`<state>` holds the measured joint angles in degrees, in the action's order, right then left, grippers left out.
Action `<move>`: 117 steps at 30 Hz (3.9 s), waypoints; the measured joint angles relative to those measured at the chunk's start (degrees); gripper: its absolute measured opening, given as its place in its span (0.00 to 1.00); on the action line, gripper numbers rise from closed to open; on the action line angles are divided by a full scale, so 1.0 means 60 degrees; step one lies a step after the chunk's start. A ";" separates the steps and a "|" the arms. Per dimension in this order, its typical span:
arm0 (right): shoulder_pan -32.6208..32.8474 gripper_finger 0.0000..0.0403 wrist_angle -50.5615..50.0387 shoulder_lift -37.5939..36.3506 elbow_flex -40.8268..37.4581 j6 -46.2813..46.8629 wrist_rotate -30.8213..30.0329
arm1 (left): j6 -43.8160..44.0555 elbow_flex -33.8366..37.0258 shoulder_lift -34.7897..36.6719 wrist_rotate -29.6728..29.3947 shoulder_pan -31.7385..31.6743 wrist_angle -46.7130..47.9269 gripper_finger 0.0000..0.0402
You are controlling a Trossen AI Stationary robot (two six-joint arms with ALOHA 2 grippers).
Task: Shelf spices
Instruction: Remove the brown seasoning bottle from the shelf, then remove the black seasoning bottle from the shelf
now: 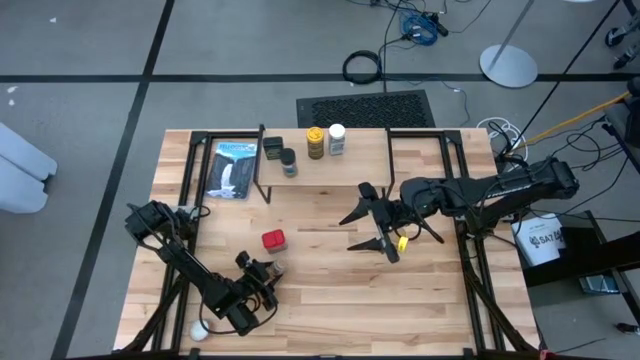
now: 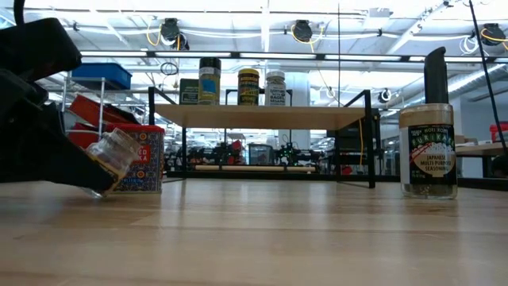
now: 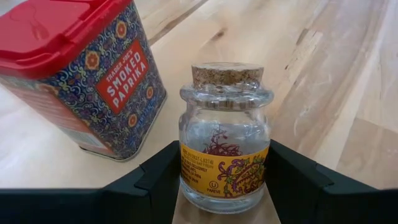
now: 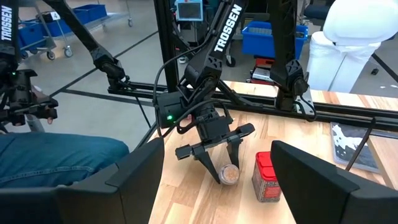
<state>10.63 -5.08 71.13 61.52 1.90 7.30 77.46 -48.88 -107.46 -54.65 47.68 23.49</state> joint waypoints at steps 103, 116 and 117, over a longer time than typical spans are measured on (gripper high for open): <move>-0.0001 0.70 -0.0062 -0.0007 0.0000 -0.0002 0.0038 | 0.1198 -0.1417 0.0004 0.0440 0.0084 0.4687 0.76; -0.0003 0.70 -0.0075 -0.0007 0.0000 -0.0001 0.0034 | 0.1198 -0.3292 0.0004 0.0641 0.0260 0.7192 0.76; -0.0001 0.70 -0.0082 -0.0007 0.0000 -0.0001 0.0034 | 0.1198 -0.3452 0.0004 0.0642 0.0273 0.7421 0.76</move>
<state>10.63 -5.57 71.09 61.52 1.90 7.51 84.64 -69.59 -107.44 -50.80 49.32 68.01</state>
